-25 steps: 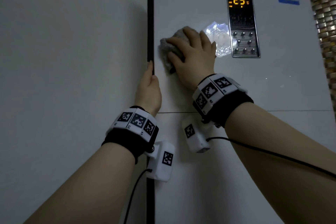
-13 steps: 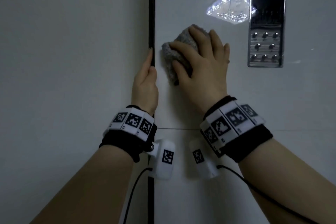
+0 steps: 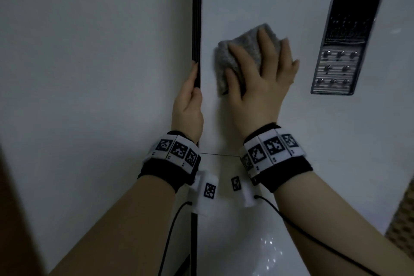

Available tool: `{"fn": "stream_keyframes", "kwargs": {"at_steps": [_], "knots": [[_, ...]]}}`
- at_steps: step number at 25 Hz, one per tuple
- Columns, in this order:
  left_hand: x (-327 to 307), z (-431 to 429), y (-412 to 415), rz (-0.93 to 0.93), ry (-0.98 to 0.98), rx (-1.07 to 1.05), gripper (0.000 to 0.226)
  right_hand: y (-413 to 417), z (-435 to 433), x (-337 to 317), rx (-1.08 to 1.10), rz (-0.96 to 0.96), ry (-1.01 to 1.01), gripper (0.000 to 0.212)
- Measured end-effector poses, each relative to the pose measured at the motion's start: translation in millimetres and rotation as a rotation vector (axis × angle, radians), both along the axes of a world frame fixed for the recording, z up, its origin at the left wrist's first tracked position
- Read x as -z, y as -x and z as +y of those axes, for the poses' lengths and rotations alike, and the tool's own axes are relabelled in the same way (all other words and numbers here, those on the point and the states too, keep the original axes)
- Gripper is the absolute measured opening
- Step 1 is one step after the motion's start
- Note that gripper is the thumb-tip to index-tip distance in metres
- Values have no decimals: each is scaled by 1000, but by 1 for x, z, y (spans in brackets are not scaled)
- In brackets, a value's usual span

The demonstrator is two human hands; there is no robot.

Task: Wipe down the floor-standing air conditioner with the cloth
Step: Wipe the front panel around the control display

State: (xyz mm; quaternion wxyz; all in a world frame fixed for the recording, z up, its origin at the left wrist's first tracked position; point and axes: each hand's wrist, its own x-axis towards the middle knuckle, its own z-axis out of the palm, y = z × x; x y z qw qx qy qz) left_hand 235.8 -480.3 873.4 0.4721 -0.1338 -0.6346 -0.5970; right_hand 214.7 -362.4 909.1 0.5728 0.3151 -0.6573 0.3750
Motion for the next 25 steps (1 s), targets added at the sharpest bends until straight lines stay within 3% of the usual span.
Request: {"fn": "stream_keyframes", "kwargs": {"at_steps": [3,7,10,14,18,22,25], "knots": [[-5,-1,-5,-88,9,-23,46,0,-1,10,18,48,-93,33],[-14,3,-18,-160,47,-56,46,0,2,-4,-8,-88,99,33],[-29,7,-23,-205,65,-103,46,-1,6,2,-19,-84,2,35],[-40,9,-28,-252,127,-192,48,2,19,-13,-3,-245,275,37],[-44,12,-32,-305,113,-211,51,-4,22,-3,4,-237,143,38],[-50,15,-29,-328,109,-247,53,0,39,-3,49,-432,339,44],[-51,23,-29,-356,114,-243,59,-8,38,8,20,-415,124,48]]}}
